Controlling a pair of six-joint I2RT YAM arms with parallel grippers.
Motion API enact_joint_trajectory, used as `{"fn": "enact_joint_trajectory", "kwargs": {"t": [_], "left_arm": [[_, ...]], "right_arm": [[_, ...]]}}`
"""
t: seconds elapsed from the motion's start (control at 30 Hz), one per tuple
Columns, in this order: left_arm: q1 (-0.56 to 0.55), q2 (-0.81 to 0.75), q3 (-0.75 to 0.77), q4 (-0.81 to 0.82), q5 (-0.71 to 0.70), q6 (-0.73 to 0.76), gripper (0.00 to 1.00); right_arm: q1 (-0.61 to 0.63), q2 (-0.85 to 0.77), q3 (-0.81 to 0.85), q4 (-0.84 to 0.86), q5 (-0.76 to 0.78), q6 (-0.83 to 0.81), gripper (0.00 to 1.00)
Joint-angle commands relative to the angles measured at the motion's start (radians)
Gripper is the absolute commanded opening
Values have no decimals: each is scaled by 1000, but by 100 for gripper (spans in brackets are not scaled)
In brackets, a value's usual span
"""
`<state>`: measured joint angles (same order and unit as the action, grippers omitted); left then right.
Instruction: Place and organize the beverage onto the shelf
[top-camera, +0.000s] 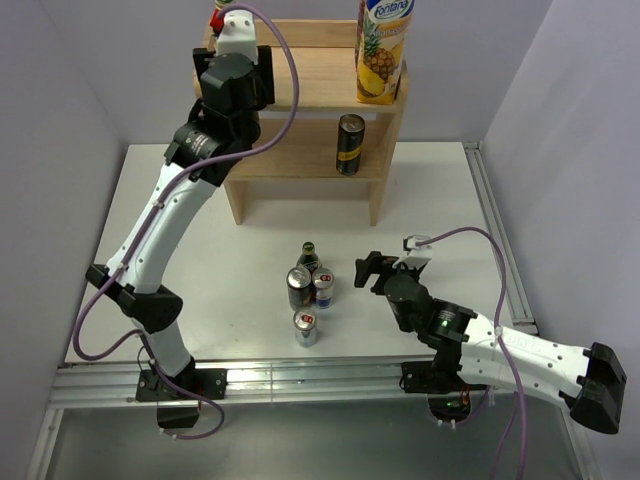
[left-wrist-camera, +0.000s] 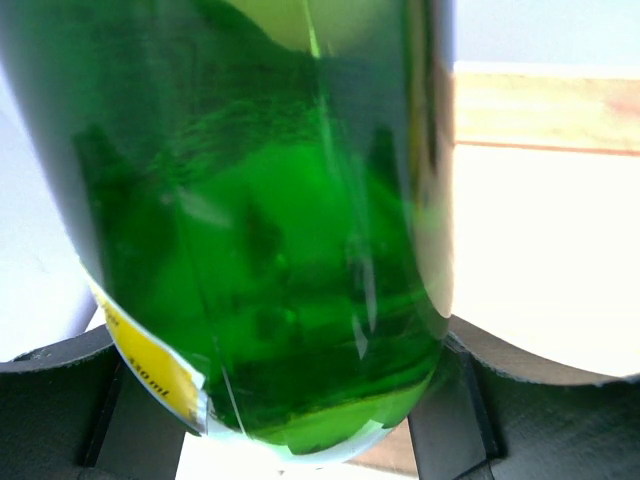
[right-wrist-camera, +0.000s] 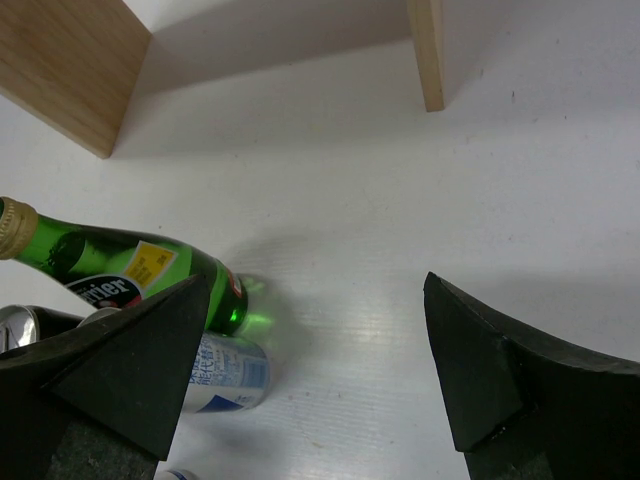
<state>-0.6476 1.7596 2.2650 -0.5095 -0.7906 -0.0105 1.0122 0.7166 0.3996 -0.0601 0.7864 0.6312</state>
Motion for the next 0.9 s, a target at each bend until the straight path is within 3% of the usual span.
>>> {"fn": "enact_joint_trajectory", "kwargs": {"t": [0.0,0.3,0.6,0.7,0.73,0.83,0.87], "left_arm": [[51,-2,85,118,43,-27,0],[160,66,91,112,180,-137,0],[201,90,74,112,212,-175,2],[204,80,30,131,205,-171,17],[204,71,16,141,202,-167,31],[203,57,-18,149,199,-161,55],[203,55,-22,152,198,-160,58]], "right_arm": [[6,10,-15,35,-1,13,95],[6,64,-27,84,-6,12,95],[6,98,-25,102,2,5,95],[6,103,-24,98,10,10,97],[6,101,-24,97,11,13,98],[6,104,-27,97,16,16,100],[6,104,-25,95,17,16,100]]}}
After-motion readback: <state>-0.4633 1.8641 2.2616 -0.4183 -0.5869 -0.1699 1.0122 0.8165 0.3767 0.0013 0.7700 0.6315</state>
